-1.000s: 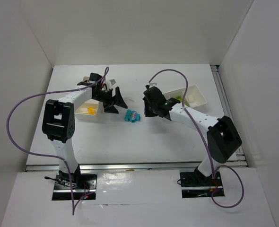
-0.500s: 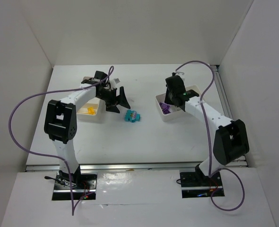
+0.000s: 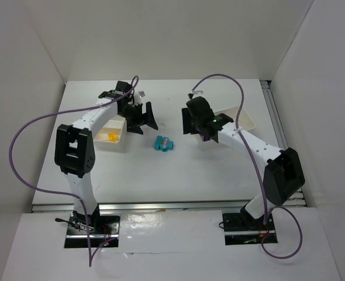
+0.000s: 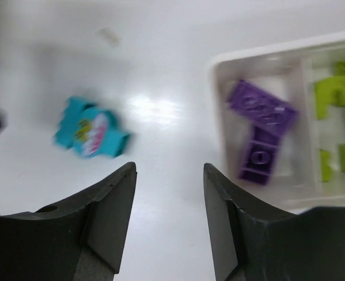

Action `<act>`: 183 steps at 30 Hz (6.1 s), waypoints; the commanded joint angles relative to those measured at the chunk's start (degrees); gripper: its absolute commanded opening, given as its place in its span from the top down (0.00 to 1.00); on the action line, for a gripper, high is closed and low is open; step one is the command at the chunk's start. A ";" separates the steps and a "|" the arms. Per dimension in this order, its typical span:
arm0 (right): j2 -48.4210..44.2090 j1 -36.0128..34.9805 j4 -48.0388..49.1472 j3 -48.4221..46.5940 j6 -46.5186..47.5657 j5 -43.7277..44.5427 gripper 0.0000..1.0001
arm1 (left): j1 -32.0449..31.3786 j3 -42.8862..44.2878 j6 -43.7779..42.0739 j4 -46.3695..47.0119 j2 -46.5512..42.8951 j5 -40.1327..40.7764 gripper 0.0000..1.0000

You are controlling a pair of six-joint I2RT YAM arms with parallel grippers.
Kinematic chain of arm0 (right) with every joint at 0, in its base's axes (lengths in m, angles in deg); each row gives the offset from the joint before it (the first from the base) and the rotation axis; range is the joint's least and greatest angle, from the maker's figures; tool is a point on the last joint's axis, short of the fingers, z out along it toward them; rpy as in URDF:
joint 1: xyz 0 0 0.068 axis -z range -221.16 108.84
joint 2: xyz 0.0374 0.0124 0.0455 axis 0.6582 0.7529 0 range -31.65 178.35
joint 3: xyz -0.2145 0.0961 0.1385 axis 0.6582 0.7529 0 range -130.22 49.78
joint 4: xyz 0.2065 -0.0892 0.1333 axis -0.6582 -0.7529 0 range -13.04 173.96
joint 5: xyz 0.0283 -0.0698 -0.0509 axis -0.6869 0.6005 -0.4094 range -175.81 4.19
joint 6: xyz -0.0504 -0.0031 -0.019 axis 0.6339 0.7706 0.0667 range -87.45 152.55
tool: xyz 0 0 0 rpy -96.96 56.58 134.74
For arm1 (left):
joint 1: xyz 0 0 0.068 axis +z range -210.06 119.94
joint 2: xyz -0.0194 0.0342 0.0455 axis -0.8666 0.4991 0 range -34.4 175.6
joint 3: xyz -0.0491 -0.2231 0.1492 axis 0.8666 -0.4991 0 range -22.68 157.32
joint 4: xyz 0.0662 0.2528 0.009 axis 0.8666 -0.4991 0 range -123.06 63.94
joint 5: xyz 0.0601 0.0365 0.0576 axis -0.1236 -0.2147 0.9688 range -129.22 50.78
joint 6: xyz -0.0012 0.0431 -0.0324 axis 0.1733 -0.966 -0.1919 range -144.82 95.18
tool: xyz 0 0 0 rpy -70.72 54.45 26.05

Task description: Sort the legos into containers by color

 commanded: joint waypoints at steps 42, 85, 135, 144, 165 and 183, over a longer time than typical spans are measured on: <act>29.15 -9.19 4.51 -17.42 32.57 -16.27 0.44 | 5.50 5.72 1.03 -5.98 -3.80 8.84 0.07; -0.83 -10.25 3.10 -4.15 20.36 -14.96 0.98 | 4.53 -1.93 5.33 16.69 -4.94 -30.54 0.04; -0.91 -10.25 3.10 -2.66 19.39 -13.73 0.98 | 4.62 1.06 6.47 15.20 -4.59 -24.03 1.00; 1.80 -10.25 3.10 -4.14 18.16 -14.25 0.99 | 11.02 2.20 5.95 10.28 -7.04 -15.70 1.00; 44.50 -17.28 11.73 -56.24 19.30 -29.63 0.98 | 26.59 2.90 14.74 -2.03 -24.36 15.08 1.00; 54.72 -16.14 17.08 -66.29 16.76 -27.70 0.19 | 28.53 1.86 17.46 -3.79 -26.03 16.93 1.00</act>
